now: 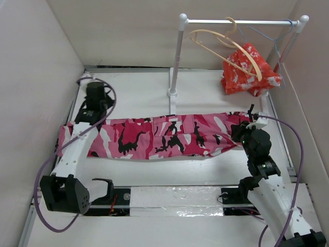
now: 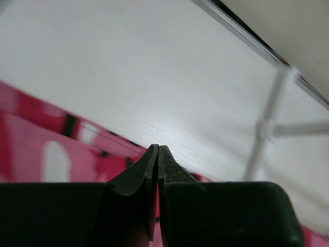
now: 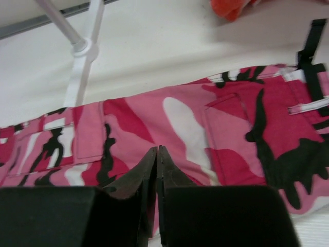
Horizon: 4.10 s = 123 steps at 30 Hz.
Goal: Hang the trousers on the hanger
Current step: Fold the trousers at the center of the board.
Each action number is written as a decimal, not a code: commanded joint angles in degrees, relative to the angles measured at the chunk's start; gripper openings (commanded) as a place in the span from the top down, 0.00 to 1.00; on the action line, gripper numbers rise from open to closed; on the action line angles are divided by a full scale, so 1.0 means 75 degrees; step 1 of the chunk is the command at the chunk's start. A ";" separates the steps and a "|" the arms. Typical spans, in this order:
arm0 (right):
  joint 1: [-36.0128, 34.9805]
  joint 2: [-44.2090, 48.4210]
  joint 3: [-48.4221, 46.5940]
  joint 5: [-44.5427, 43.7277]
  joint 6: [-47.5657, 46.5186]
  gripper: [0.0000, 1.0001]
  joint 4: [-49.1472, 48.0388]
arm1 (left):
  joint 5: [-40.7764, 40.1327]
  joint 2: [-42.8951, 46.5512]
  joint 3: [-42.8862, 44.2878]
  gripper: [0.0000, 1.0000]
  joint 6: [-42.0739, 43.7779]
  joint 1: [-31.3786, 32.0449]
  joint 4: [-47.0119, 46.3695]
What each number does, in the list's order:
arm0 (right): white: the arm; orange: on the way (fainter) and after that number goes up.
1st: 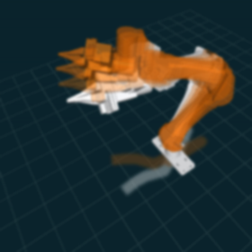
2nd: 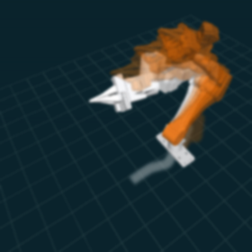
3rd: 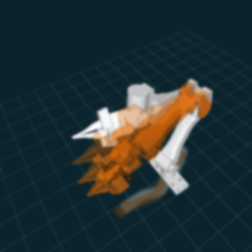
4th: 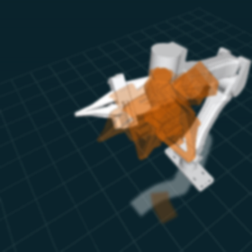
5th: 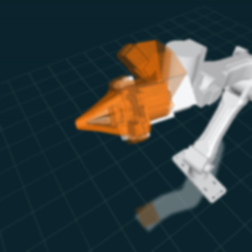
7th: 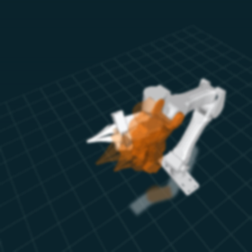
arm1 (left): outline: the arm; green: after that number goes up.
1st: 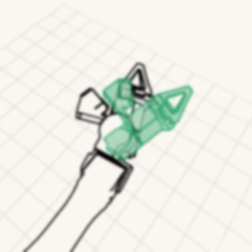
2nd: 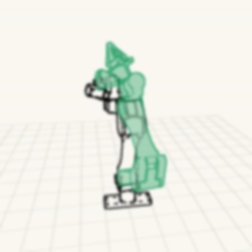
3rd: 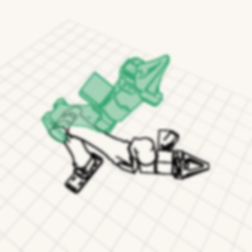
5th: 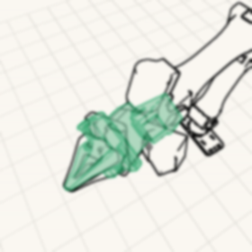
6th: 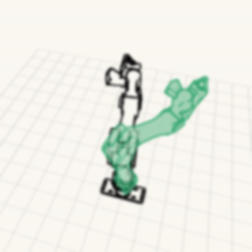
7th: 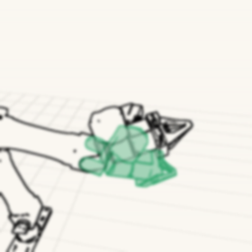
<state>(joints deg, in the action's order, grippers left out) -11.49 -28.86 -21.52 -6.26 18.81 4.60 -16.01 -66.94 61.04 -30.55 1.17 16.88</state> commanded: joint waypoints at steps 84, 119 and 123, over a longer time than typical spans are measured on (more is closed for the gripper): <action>-0.2699 -0.2116 -0.7582 0.0249 -0.1230 1.00 0.0640 | 0.0458 -0.4748 -0.2106 1.00 -0.1353 0.8398 -0.6986; -0.6764 -0.9824 -1.0055 0.0329 -0.0752 0.98 -0.1855 | -0.3078 0.6768 -0.3029 0.66 -0.0544 0.6417 -0.3155; -0.7467 -1.1313 -1.0700 0.0611 -0.0504 0.71 -0.2066 | -0.3536 0.6968 -0.2970 0.66 -0.0650 0.6675 -0.2802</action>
<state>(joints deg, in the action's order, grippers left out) -64.20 -110.98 -97.21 -4.45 12.64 -3.27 -38.33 -15.22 37.54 -35.83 49.95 -7.27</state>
